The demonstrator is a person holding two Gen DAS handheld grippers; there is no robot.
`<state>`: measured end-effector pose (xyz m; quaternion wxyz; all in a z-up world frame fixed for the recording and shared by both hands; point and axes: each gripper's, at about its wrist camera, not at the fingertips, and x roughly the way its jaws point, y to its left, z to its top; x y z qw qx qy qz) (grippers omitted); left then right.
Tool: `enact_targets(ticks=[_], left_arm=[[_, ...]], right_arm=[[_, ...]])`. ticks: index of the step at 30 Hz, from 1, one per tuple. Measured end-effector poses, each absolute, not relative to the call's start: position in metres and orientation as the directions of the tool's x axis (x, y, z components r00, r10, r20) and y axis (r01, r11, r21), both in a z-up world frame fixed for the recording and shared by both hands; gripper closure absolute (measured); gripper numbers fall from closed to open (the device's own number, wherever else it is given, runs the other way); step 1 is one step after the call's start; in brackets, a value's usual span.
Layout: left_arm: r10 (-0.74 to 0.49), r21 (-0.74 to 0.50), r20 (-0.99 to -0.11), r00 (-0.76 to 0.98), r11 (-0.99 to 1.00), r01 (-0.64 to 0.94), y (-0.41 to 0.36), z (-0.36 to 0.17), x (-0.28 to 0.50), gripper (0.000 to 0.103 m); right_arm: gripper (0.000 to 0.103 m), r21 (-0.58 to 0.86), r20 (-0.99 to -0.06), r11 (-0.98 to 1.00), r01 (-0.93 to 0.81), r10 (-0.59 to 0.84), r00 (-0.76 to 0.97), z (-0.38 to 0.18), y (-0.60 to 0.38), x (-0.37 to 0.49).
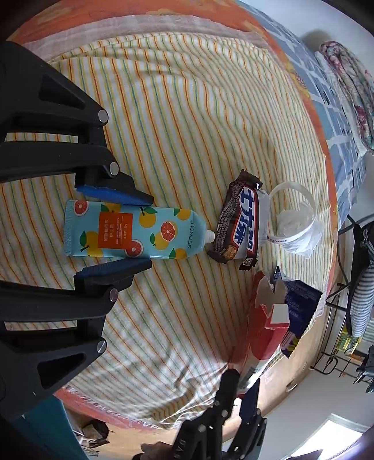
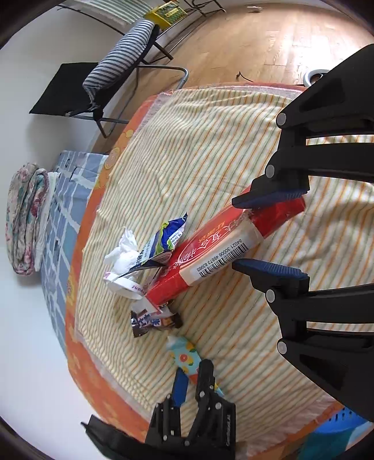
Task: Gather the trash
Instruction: 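Grasp the teal juice pouch with the left tool while the right tool grasps the red box, then carry the juice pouch and red box to the blue basket and release them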
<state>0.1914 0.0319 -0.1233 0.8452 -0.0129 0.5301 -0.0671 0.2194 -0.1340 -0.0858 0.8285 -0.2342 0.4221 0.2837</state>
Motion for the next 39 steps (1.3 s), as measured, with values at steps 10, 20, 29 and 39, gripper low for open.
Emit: enact_targets(ticks=[10,20,29,39], left_arm=[[-0.095,-0.063,-0.889,0.449,0.994,0.088,0.031,-0.123,0.194,0.067],[-0.099,-0.071,-0.885,0.454,0.994,0.079,0.04,-0.111,0.164,0.067],[-0.103,-0.073,-0.868,0.486,0.994,0.08,0.035,-0.087,0.129,0.067],[-0.108,-0.064,-0.857,0.504,0.992,0.104,0.022,-0.073,0.089,0.067]], right_arm=[[0.077,-0.168,-0.815,0.728,-0.665,0.277,0.509,-0.082,-0.122,0.213],[0.085,-0.007,-0.815,0.738,-0.675,0.387,0.432,-0.061,-0.139,0.19],[0.089,0.063,-0.813,0.734,-0.676,0.431,0.392,-0.052,-0.147,0.157],[0.089,0.103,-0.789,0.694,-0.713,0.493,0.366,-0.038,-0.154,0.107]])
